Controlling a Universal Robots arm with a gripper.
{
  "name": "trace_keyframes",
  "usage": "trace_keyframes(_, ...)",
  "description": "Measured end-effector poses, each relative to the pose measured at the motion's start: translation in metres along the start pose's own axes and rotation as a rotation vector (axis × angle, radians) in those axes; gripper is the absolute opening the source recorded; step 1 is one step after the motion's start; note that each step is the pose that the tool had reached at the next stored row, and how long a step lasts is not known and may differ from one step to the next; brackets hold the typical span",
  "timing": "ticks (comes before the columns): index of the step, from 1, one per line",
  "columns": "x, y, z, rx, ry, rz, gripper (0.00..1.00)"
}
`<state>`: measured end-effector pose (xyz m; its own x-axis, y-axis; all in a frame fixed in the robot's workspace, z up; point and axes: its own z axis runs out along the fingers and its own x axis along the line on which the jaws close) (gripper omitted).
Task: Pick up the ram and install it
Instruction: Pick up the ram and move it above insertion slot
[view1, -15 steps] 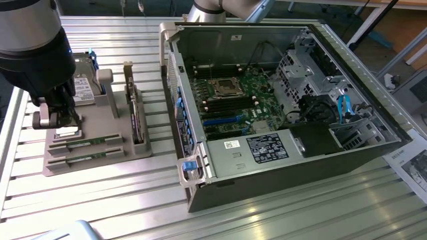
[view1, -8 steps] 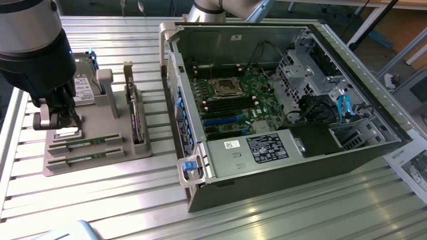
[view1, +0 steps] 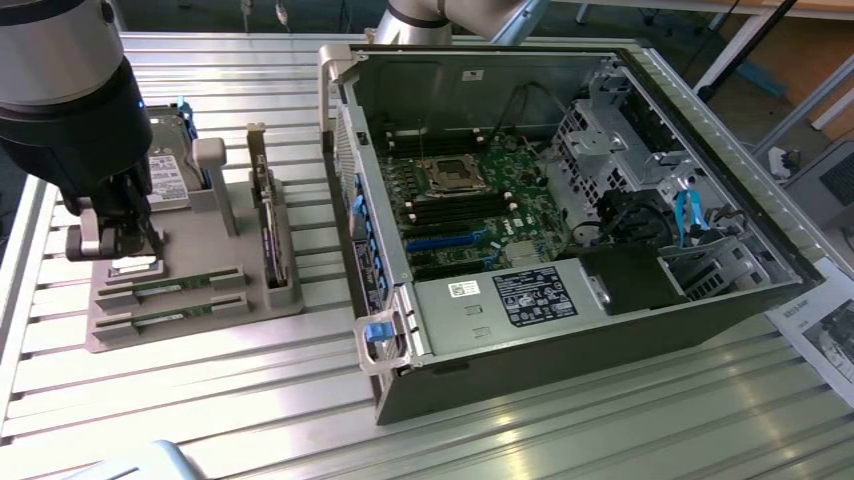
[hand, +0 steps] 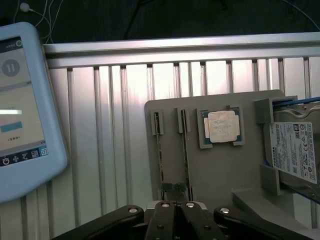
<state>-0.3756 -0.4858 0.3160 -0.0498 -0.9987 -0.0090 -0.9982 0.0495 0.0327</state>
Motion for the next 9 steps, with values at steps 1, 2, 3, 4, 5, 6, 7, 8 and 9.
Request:
trace_keyframes(1, 0.0, 0.0, 0.0, 0.0007, 0.0028, 0.0, 0.1)
trace_keyframes(2, 0.0, 0.0, 0.0, 0.0017, 0.006, 0.0, 0.1)
trace_keyframes(3, 0.0, 0.0, 0.0, 0.003, 0.0096, 0.0, 0.1)
trace_keyframes(4, 0.0, 0.0, 0.0, 0.0043, 0.013, 0.0, 0.1)
trace_keyframes(5, 0.0001, 0.0, -0.0001, 0.0043, 0.0132, 0.0, 0.1)
trace_keyframes(6, 0.0, 0.0, 0.0, 0.0044, 0.0132, 0.0, 0.1)
trace_keyframes(7, 0.0, 0.0, -0.0001, 0.0044, 0.0133, 0.0, 0.1)
trace_keyframes(8, 0.0, 0.0, 0.0, 0.0044, 0.0125, 0.0, 0.1)
trace_keyframes(9, -0.0001, 0.0001, -0.0001, 0.0043, 0.0109, 0.0, 0.1)
